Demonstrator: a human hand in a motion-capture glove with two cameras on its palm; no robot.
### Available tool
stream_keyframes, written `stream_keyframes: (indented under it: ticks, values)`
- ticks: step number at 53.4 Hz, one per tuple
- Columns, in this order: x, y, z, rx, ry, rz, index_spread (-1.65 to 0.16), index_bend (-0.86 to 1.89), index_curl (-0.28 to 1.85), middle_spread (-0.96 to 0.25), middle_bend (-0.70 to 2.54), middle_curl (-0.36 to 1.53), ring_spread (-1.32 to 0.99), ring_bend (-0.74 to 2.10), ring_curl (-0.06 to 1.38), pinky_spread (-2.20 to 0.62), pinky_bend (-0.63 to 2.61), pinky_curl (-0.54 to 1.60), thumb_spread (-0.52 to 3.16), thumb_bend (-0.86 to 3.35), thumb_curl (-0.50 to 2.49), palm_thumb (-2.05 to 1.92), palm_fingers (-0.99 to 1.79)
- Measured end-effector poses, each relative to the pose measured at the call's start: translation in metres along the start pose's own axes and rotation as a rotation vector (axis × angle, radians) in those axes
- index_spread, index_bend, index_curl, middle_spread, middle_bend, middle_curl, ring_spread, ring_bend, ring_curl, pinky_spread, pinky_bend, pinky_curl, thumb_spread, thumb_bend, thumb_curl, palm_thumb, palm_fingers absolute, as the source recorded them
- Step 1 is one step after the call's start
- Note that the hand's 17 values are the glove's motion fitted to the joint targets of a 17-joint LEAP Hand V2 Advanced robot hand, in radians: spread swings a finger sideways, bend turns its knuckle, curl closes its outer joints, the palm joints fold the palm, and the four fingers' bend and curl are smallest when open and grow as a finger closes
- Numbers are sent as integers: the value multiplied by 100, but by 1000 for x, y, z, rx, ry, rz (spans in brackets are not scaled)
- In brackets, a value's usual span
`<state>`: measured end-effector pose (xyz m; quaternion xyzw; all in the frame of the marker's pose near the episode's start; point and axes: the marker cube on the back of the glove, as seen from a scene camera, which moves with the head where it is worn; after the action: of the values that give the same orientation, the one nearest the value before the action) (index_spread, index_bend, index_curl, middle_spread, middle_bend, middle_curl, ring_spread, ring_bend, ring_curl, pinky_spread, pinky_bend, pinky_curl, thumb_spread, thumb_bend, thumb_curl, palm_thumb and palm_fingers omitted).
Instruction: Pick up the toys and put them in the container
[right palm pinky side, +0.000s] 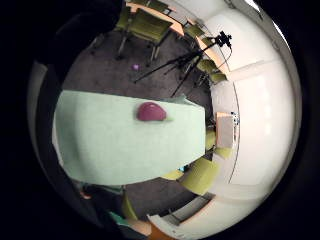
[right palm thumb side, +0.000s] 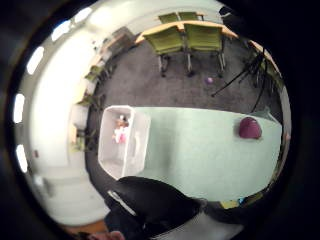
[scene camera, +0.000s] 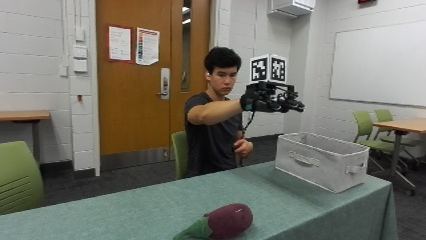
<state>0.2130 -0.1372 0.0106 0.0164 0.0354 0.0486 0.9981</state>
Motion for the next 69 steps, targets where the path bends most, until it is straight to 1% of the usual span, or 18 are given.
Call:
stream_keyframes:
  ticks: [6,13,21,25,32,36,44,48,52,54,56,58,63,69]
  values:
    - [44,-14,40,-55,34,32,-23,18,44,-7,26,39,-19,26,22,-2,76,31,71,-15,18,-20,-2]
    - [84,-23,92,-113,14,66,-24,15,43,-8,23,39,-21,27,23,-2,75,31,70,-15,17,-21,-3]
    - [116,-26,142,-154,-4,104,-24,15,41,-8,22,39,-22,24,24,-2,73,31,70,-15,17,-21,-4]
    - [137,-25,178,-187,-31,129,-24,16,41,-8,22,39,-22,21,24,-1,71,31,69,-15,17,-21,-5]
    - [152,-20,214,-229,-40,148,-24,17,41,-8,17,38,-22,19,25,-1,70,31,69,-15,16,-21,-7]
    - [161,-13,244,-271,-33,164,-24,17,41,-9,14,36,-22,19,25,-1,70,32,68,-15,16,-21,-9]
    - [178,-4,284,-326,-51,217,-23,14,39,-9,15,34,-20,15,25,-1,70,32,68,-15,16,-21,-15]
    - [180,-2,295,-333,-86,230,-23,14,38,-8,15,33,-18,14,24,0,72,33,68,-15,16,-21,-17]
    - [179,-1,300,-350,-87,222,-23,15,37,-7,12,31,-14,13,22,2,83,36,70,-13,17,-17,-13]
    - [178,0,300,-354,-90,219,-26,27,41,-6,9,29,-13,12,21,3,87,37,72,-9,17,-11,-5]
    - [179,2,300,-355,-98,218,-27,34,42,-6,9,28,-12,14,21,3,89,37,75,-8,18,-9,-2]
    - [179,3,299,-355,-107,219,-29,45,46,-5,8,26,-12,17,21,2,88,37,80,-5,19,-4,5]
    - [180,4,297,-337,-117,237,-32,62,51,-5,10,23,-14,22,22,-1,86,36,95,3,22,9,14]
    - [176,6,293,-285,-99,254,-33,73,56,-8,19,24,-22,34,25,-6,75,33,110,11,27,23,31]
